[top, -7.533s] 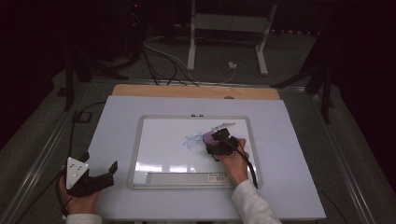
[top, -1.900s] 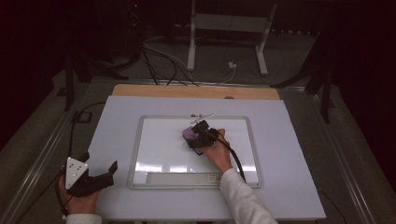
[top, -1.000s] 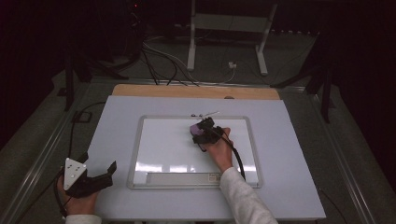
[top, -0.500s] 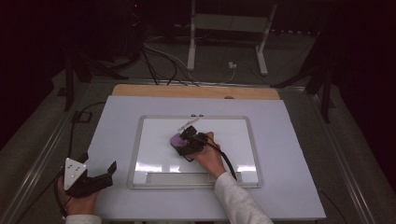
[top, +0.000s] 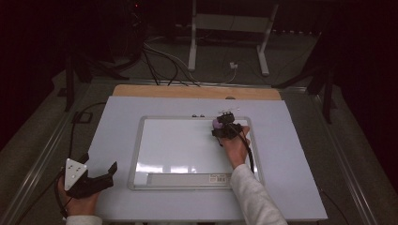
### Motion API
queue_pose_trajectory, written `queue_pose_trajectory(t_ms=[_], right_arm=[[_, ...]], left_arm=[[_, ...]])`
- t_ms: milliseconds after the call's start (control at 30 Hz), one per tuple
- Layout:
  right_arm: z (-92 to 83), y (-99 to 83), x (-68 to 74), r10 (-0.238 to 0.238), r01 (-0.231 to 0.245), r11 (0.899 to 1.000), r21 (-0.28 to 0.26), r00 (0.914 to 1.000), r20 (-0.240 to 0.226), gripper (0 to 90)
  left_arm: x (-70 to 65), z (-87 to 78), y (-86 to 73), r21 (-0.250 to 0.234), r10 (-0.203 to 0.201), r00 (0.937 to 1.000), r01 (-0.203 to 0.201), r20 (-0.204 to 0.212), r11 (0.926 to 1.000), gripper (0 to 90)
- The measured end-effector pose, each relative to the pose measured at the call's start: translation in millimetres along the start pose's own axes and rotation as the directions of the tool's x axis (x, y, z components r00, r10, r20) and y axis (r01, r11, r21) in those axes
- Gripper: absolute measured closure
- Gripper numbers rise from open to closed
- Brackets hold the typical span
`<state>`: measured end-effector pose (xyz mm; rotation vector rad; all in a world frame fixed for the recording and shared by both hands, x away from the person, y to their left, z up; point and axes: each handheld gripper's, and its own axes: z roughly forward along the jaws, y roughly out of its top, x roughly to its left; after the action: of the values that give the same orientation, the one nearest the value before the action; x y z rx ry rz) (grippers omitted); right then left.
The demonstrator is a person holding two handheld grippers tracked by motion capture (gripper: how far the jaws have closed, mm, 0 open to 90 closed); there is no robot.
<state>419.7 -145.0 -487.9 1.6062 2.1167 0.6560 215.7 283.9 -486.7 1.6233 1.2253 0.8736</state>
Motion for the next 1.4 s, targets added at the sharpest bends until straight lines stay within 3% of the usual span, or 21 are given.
queue_pose_trajectory(t_ms=[433,767,1400], right_arm=[[-36.6,-14.4,-8.4,0.012,-0.02,0.997,-0.073,0.9946,-0.103,41.1],[-49.1,-28.6,-11.9,0.0,-0.011,0.996,-0.084,0.9919,-0.127,41.1],[-64.1,-42.8,-12.7,-0.017,0.004,0.994,-0.107,0.9926,-0.121,41.0]], left_arm=[[-0.9,1.0,0.3,0.007,0.007,1.0,-0.007,0.0,1.0,0.9],[-1.5,2.4,-0.1,0.007,0.004,1.0,-0.004,0.002,1.0,0.9],[-1.7,2.8,-0.5,0.013,0.007,1.0,-0.007,0.0,0.9999,0.9]])
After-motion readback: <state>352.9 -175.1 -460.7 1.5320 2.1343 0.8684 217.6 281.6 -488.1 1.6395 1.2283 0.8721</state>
